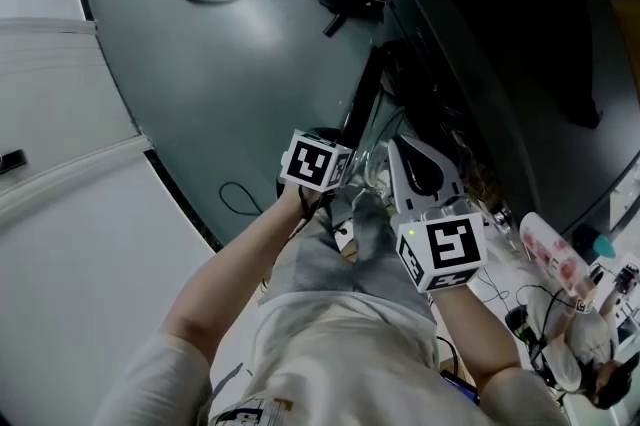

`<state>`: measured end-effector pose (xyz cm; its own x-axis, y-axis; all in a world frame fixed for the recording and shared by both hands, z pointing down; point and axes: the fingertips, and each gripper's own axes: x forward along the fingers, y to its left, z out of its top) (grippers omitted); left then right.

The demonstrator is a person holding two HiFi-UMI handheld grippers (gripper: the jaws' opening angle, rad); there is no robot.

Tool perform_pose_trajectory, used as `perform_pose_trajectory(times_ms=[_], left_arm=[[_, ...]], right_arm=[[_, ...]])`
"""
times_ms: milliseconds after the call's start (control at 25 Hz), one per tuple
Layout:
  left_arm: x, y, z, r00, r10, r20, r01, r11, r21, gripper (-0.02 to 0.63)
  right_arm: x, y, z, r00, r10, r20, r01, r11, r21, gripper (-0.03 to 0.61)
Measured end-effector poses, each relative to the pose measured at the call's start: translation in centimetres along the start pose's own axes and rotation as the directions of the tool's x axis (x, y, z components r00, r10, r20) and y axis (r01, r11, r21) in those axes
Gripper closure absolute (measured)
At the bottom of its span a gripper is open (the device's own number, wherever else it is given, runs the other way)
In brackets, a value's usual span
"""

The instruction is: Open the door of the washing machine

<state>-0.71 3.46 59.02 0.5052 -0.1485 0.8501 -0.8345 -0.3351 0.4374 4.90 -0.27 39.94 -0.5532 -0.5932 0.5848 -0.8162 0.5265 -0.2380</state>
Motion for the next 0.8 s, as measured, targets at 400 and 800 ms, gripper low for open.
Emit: perform_pose_trajectory(times_ms=[400,800], left_arm=[[-2.5,6.0,1.4,0.997,0.073,0.02,-0.075,0.983,0.166,0.477],[-3.6,11.1,3.2,0.996,0.093,-0.007,-0.086,0.948,0.306,0.472]], right_arm=[[2.0,3.0,0.8,0.999,0.034,-0.008,-0.035,0.998,-0.046,0.552],[4.2,4.6,2.6,0.999,0.031,-0.01,-0.032,0.997,-0.065,0.552]])
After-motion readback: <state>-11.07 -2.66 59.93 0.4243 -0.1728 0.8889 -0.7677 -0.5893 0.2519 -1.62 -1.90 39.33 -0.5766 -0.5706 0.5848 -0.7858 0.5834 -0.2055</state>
